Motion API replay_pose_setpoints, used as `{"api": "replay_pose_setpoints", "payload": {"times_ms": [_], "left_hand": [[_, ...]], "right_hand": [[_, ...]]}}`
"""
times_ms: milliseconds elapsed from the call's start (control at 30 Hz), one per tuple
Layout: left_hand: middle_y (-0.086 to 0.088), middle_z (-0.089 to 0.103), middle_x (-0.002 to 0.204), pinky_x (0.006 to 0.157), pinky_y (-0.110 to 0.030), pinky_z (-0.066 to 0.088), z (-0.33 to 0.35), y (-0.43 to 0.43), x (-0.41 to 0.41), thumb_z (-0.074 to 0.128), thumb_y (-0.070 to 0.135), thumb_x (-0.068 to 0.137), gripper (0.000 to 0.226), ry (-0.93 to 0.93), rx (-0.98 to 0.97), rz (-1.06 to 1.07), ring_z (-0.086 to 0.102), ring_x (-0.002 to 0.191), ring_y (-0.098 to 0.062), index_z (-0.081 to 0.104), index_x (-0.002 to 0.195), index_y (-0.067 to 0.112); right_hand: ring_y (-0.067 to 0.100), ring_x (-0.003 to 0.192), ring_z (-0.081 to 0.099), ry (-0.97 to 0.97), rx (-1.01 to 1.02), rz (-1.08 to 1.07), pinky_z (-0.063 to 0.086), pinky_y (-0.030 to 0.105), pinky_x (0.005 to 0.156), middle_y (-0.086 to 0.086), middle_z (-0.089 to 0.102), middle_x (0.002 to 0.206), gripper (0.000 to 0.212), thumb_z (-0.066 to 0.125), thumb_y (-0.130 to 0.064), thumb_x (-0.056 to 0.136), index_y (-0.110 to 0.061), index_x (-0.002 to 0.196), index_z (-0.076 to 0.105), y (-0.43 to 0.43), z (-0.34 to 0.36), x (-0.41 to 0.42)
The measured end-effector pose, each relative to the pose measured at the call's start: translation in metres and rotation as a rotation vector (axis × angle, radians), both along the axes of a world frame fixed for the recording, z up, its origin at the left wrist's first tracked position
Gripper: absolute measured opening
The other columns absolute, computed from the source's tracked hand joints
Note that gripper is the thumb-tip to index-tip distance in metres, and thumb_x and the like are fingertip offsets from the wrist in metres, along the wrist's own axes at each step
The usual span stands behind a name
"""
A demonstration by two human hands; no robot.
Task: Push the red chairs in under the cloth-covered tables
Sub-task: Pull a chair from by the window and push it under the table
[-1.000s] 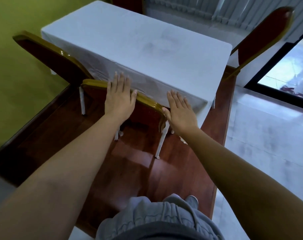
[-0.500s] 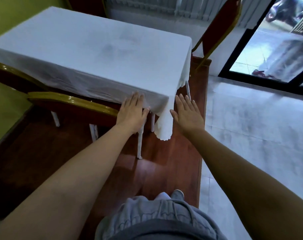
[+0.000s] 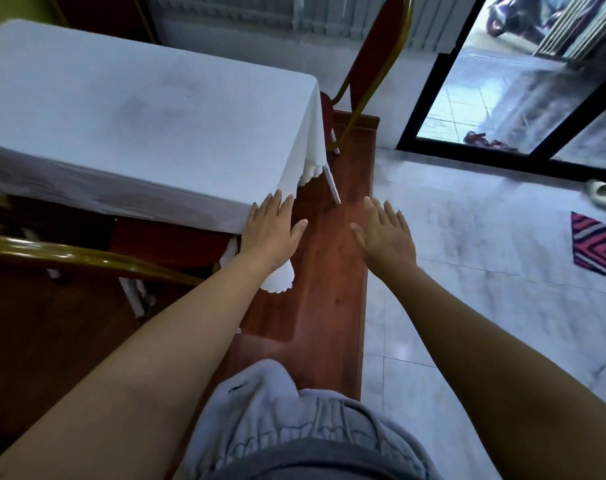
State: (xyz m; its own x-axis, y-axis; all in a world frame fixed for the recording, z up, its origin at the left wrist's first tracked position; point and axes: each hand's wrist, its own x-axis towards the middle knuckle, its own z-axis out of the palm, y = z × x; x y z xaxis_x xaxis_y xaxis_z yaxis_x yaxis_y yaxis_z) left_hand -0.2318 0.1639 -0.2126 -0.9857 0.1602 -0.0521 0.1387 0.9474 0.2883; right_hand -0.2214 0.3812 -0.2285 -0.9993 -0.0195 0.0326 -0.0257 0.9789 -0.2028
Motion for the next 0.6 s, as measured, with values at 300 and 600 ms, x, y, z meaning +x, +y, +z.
{"api": "replay_pose_setpoints", "payload": {"times_ms": [300, 600], "left_hand": [[-0.008, 0.010, 0.162, 0.121, -0.041, 0.005, -0.008, 0.057, -0.085, 0.028, 0.048, 0.102, 0.062, 0.007, -0.005, -0.015, 0.007, 0.150, -0.023, 0.015, 0.154, 0.017], [-0.010, 0.023, 0.159, 0.121, -0.044, 0.013, -0.013, 0.098, -0.250, 0.035, 0.045, 0.101, 0.060, 0.006, 0.013, -0.048, 0.019, 0.147, -0.026, 0.022, 0.152, 0.015]], "right_hand": [[0.021, 0.150, 0.010, 0.029, -0.076, -0.083, 0.006, 0.037, 0.121, 0.004, 0.019, 0.161, 0.059, 0.028, -0.047, 0.102, -0.018, 0.153, 0.022, 0.047, -0.009, -0.081], [0.022, 0.149, 0.011, -0.039, -0.094, -0.124, 0.015, 0.039, 0.121, 0.004, 0.016, 0.162, 0.062, 0.034, -0.045, 0.102, -0.018, 0.154, 0.014, 0.096, -0.002, -0.237]]}}
